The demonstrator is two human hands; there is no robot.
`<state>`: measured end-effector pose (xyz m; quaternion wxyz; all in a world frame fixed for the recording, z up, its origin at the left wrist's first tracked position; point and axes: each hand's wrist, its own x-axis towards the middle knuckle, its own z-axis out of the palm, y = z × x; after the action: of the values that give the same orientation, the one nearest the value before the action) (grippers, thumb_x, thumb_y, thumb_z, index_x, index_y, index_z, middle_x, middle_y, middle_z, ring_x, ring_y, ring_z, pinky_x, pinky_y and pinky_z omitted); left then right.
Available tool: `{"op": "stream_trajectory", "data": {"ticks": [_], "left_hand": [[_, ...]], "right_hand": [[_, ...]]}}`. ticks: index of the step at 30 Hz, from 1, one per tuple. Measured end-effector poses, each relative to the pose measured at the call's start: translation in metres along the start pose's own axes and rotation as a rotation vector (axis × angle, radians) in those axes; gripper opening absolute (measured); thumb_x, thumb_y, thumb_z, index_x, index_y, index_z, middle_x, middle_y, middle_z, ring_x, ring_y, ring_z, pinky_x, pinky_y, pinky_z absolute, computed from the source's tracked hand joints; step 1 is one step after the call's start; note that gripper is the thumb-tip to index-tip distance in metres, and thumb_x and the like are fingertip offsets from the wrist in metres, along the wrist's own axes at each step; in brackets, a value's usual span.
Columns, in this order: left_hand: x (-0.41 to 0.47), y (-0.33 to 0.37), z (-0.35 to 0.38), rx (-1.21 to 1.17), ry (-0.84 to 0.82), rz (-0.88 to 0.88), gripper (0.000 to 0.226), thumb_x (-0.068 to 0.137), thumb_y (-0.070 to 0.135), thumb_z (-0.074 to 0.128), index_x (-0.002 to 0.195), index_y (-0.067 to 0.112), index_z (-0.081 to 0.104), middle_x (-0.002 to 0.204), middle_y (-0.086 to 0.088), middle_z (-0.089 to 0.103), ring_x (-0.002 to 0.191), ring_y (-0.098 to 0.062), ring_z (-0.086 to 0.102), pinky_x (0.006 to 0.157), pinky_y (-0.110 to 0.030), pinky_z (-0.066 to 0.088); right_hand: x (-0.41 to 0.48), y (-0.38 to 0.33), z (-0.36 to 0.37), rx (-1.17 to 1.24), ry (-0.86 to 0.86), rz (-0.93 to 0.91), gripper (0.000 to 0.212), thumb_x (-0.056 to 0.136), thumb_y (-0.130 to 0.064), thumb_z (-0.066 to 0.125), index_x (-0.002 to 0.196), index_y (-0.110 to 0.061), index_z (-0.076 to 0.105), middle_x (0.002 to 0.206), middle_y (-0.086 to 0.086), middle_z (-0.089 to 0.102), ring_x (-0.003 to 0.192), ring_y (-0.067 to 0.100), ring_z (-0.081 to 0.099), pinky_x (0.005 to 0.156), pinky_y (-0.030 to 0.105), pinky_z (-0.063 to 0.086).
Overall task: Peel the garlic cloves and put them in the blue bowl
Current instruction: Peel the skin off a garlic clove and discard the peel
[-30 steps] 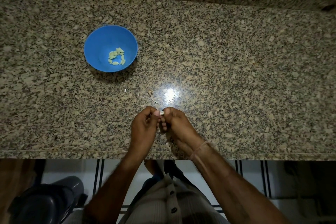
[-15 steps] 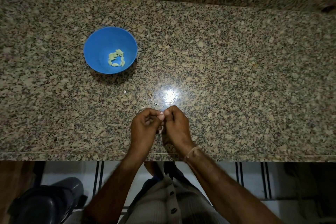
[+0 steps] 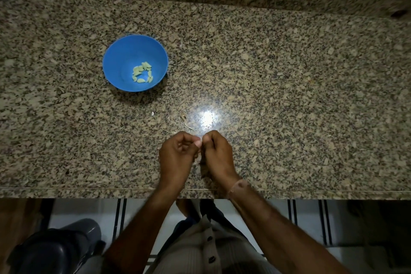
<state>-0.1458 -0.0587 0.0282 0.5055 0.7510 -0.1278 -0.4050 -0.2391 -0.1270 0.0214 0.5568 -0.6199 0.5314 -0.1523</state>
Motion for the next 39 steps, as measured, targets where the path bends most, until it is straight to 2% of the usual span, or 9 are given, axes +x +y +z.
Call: {"op": "stream_trajectory", "data": {"ticks": [6,10,15,20,25,27,31,36,39], "left_hand": [[0.013,0.004,-0.008,-0.297,-0.131,-0.256,0.007,0.098,0.006,0.068,0.094,0.010,0.073,0.076,-0.006,0.074,0.069,-0.012,0.065,0.065,-0.024,0.055],[0.012,0.005,-0.007,0.072,-0.073,-0.021,0.013,0.100,0.008,0.066,0.092,0.007,0.076,0.071,-0.010,0.074,0.060,-0.012,0.065,0.057,-0.026,0.054],[0.006,0.007,0.000,0.283,-0.060,0.086,0.022,0.107,0.021,0.055,0.091,0.012,0.068,0.073,0.000,0.069,0.058,-0.003,0.059,0.054,-0.017,0.042],[0.003,0.006,0.008,0.410,-0.038,0.146,0.034,0.112,0.025,0.040,0.088,0.010,0.059,0.078,-0.009,0.064,0.073,-0.026,0.061,0.061,-0.035,0.040],[0.001,0.005,0.004,0.237,-0.007,0.200,0.025,0.108,0.025,0.055,0.089,0.010,0.062,0.076,-0.001,0.068,0.064,-0.002,0.062,0.057,-0.016,0.046],[0.001,0.003,0.000,0.256,-0.033,0.239,0.022,0.106,0.024,0.059,0.087,0.013,0.063,0.073,0.003,0.068,0.064,-0.004,0.064,0.057,-0.015,0.046],[0.009,0.004,-0.010,0.465,-0.069,0.407,0.030,0.108,0.020,0.055,0.077,0.019,0.056,0.064,0.003,0.057,0.058,-0.012,0.052,0.054,-0.031,0.039],[0.008,0.003,-0.006,0.218,-0.139,0.116,0.031,0.110,0.028,0.051,0.092,0.015,0.073,0.079,-0.005,0.074,0.073,-0.022,0.071,0.066,-0.034,0.056],[0.006,0.003,-0.005,0.231,-0.078,0.152,0.020,0.105,0.026,0.061,0.094,0.018,0.076,0.080,0.001,0.076,0.076,-0.017,0.073,0.071,-0.034,0.060]], "right_hand": [[0.005,-0.010,-0.004,0.253,-0.189,0.179,0.027,0.110,-0.021,0.050,0.084,-0.016,0.056,0.072,0.001,0.057,0.060,0.012,0.046,0.052,0.027,0.036],[0.000,-0.007,0.000,-0.169,0.020,-0.187,0.026,0.104,-0.009,0.052,0.080,-0.018,0.049,0.073,-0.009,0.050,0.067,0.006,0.043,0.056,0.016,0.029],[0.001,-0.004,0.003,-0.313,0.078,-0.321,0.024,0.097,-0.006,0.050,0.083,-0.024,0.042,0.078,-0.012,0.042,0.075,0.014,0.040,0.059,0.021,0.024],[-0.001,-0.006,0.005,-0.090,0.023,-0.152,0.025,0.107,-0.012,0.050,0.083,-0.008,0.052,0.072,-0.004,0.051,0.064,0.007,0.041,0.054,0.019,0.029],[0.001,-0.010,0.002,-0.018,-0.055,0.047,0.026,0.111,-0.023,0.048,0.088,-0.013,0.057,0.079,-0.002,0.061,0.068,0.006,0.052,0.057,0.015,0.040],[0.002,-0.010,0.003,0.086,-0.088,0.128,0.029,0.111,-0.028,0.046,0.088,-0.017,0.059,0.085,0.006,0.068,0.072,0.009,0.058,0.063,0.022,0.047],[-0.002,-0.011,0.001,-0.110,-0.038,-0.070,0.026,0.112,-0.021,0.046,0.091,-0.012,0.059,0.078,-0.010,0.059,0.067,0.003,0.052,0.055,0.014,0.037],[-0.006,-0.021,-0.004,-0.038,-0.029,-0.074,0.022,0.109,-0.009,0.047,0.088,-0.006,0.053,0.074,-0.006,0.052,0.058,-0.011,0.050,0.050,0.007,0.036],[0.001,-0.014,-0.004,-0.119,-0.012,-0.105,0.021,0.108,-0.010,0.049,0.087,-0.011,0.052,0.076,-0.006,0.053,0.062,-0.004,0.049,0.052,0.012,0.035]]}}
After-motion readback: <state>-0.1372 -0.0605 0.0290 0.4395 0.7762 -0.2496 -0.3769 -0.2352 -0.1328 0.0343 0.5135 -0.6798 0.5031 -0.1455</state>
